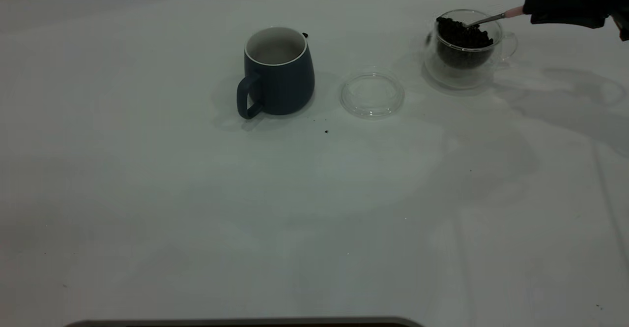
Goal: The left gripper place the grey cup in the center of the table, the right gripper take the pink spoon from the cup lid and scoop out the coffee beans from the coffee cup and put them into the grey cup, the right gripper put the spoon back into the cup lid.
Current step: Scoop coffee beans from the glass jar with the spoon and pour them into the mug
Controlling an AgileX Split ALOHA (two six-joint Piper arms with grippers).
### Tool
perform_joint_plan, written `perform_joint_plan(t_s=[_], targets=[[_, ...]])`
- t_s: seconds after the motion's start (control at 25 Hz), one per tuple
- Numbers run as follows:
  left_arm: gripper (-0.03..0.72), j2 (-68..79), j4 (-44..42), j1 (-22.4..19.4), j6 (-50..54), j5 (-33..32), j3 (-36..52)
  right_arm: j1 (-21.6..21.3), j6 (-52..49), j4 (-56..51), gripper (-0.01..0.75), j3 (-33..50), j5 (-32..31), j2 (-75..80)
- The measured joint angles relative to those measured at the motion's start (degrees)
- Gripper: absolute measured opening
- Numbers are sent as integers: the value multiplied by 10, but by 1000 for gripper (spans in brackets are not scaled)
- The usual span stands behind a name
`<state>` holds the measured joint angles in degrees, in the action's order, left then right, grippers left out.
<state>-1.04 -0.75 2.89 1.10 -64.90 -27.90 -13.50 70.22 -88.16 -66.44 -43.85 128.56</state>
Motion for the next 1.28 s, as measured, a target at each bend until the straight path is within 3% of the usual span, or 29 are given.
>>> perform_joint_plan(t_s=[0.32,1.28], targets=[[567,0,0,0,0,0,0,-37,-2,-34,113,0,-49,44],[567,0,0,0,-1,-1,0,-87,-13,-82,113,0,-182,85]])
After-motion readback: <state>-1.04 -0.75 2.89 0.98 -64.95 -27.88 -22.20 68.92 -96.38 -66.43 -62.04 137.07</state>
